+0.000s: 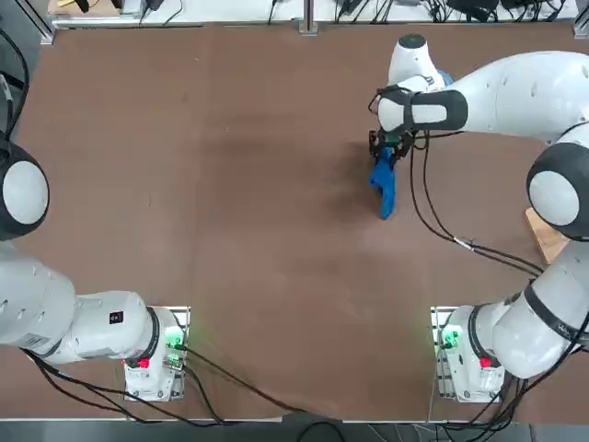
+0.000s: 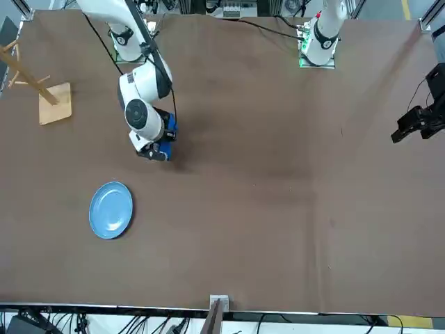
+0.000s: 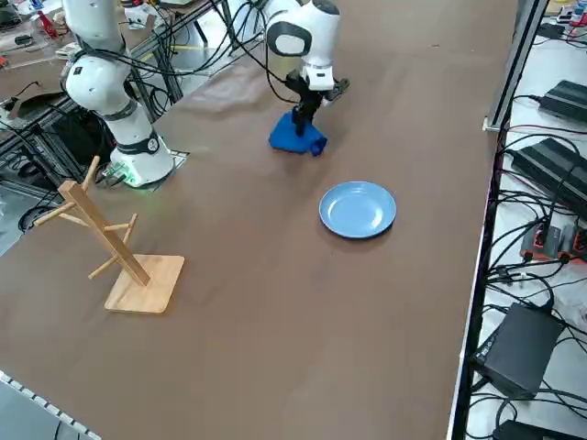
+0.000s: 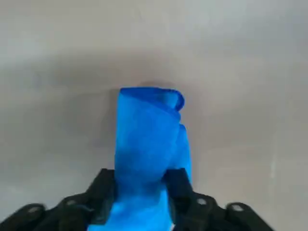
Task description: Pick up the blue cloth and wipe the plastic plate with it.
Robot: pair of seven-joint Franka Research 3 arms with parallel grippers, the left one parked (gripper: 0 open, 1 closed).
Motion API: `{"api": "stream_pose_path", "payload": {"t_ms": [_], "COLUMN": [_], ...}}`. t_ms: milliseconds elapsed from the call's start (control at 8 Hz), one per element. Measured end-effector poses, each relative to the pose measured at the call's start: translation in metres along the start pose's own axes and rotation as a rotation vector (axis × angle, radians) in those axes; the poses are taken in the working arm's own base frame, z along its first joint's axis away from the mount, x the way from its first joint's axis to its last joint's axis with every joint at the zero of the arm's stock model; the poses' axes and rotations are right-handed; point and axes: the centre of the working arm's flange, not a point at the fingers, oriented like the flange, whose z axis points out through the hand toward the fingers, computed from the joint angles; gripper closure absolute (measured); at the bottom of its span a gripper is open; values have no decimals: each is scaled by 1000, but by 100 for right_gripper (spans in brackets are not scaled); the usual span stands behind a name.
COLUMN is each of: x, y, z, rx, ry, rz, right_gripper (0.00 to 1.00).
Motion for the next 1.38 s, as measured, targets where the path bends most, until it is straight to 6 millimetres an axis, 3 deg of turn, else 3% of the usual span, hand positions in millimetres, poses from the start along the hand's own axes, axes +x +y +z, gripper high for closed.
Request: {"api": "stream_pose_path", "payload": {"t_ms": [125,250,875,1375], "x": [9,19,61,104], "y": [0,3,41,134], "z": [-15,-31,-82,-107], "rx": [13,26,52,-17], "ry": [14,26,100,175], "rz": [16,30,84,-22], "right_gripper": [11,0,0,0]}}
